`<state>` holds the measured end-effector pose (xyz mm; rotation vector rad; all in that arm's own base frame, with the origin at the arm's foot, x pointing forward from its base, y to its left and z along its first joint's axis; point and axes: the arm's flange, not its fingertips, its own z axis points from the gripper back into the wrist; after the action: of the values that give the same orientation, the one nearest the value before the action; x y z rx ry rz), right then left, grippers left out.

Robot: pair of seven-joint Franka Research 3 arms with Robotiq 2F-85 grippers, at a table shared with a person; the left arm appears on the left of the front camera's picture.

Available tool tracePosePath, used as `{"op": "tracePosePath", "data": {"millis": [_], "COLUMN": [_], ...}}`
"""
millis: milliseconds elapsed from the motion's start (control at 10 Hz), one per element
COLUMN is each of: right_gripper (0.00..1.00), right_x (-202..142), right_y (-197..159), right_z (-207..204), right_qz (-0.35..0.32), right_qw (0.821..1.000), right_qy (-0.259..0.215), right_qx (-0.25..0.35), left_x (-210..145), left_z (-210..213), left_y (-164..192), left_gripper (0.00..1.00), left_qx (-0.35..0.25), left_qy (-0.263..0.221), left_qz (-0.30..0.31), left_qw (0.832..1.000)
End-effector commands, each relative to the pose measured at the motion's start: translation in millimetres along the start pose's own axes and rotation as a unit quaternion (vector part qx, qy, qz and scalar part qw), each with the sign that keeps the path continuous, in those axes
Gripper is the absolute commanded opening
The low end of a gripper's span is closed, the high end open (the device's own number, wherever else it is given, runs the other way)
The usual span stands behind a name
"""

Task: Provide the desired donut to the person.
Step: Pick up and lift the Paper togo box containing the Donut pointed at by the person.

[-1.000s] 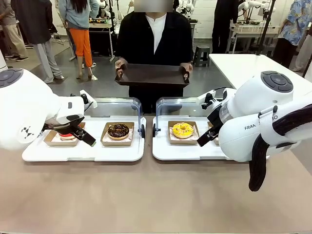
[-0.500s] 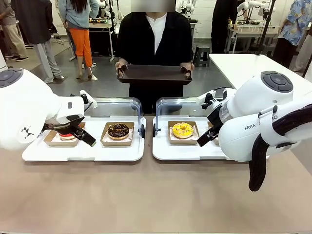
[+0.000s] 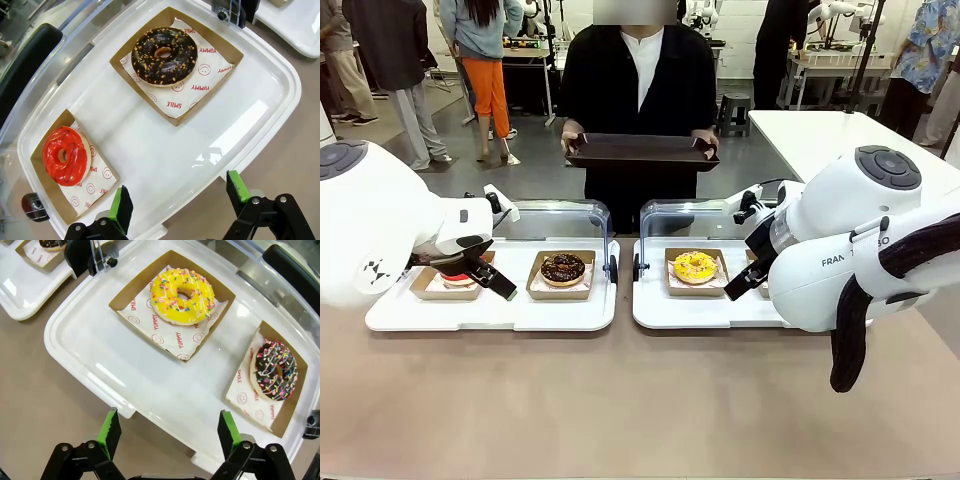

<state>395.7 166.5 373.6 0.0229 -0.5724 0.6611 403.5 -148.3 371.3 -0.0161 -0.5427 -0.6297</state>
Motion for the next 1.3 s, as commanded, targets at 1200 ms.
{"op": "tracePosePath", "data": {"millis": [1200], "right_gripper": [1.0], "right_x": [-24.1], "right_y": [-2.2], "right_z": [177.5], "right_qz": [0.008], "right_qw": [0.999], "right_qy": [-0.027], "right_qx": [-0.035], "left_x": [23.7], "left_z": [170.4], "left_y": [20.5], "left_gripper": [1.0], "left_qx": [-0.041], "left_qy": [-0.018], "left_qz": [-0.07], "left_qw": [0.997]}}
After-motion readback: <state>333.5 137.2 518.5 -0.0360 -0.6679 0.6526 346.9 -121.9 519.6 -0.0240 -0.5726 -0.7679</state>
